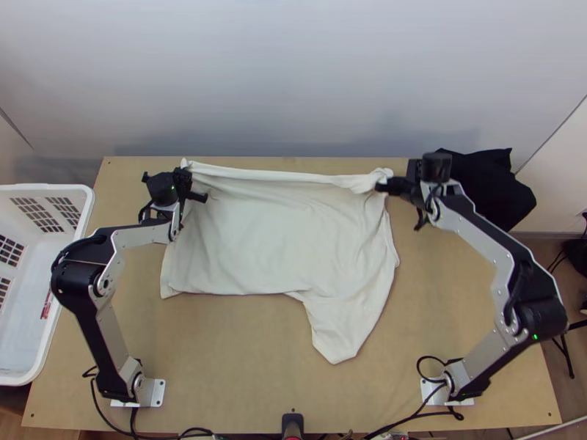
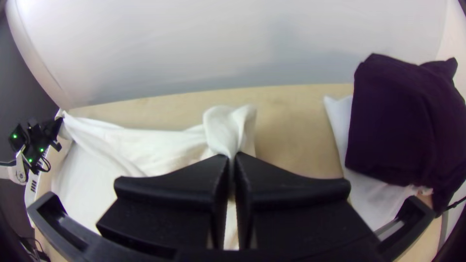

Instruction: Fold the t-shirt

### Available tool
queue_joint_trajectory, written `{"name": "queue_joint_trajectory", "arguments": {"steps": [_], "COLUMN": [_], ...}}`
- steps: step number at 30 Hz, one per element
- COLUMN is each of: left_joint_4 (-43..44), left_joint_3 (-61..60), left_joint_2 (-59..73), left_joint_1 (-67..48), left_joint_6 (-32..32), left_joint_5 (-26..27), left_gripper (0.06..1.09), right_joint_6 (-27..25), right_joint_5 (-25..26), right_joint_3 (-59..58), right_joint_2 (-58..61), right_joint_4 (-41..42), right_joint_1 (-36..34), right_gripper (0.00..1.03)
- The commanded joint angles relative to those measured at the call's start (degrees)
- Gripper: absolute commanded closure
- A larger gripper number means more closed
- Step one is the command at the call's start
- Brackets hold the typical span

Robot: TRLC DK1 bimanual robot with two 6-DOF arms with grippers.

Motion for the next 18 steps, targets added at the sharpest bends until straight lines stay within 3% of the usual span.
{"name": "queue_joint_trajectory", "arguments": {"steps": [1, 9, 13, 18], "left_joint_4": [1.25, 1.86, 1.43, -9.47], "left_joint_3": [-3.83, -8.04, -12.44, -14.99], "left_joint_2": [-0.23, -3.75, -7.09, -11.48], "left_joint_1": [1.02, -1.18, -3.11, -4.61], "left_joint_6": [1.09, 1.09, 4.17, 7.95], "left_joint_5": [0.49, -0.3, -0.3, -0.56], "left_gripper": [1.05, 1.05, 1.05, 1.01], "right_joint_6": [0.57, 0.22, -1.98, -4.44], "right_joint_5": [0.26, 0.17, -0.18, -3.17], "right_joint_3": [-11.38, -15.68, -17.35, -18.85], "right_joint_2": [-5.87, -9.65, -10.7, -12.81], "right_joint_4": [0.32, 0.06, -3.02, -8.64], "right_joint_1": [1.66, 3.42, 3.86, 5.17], "right_gripper": [1.0, 1.0, 1.0, 1.0]}}
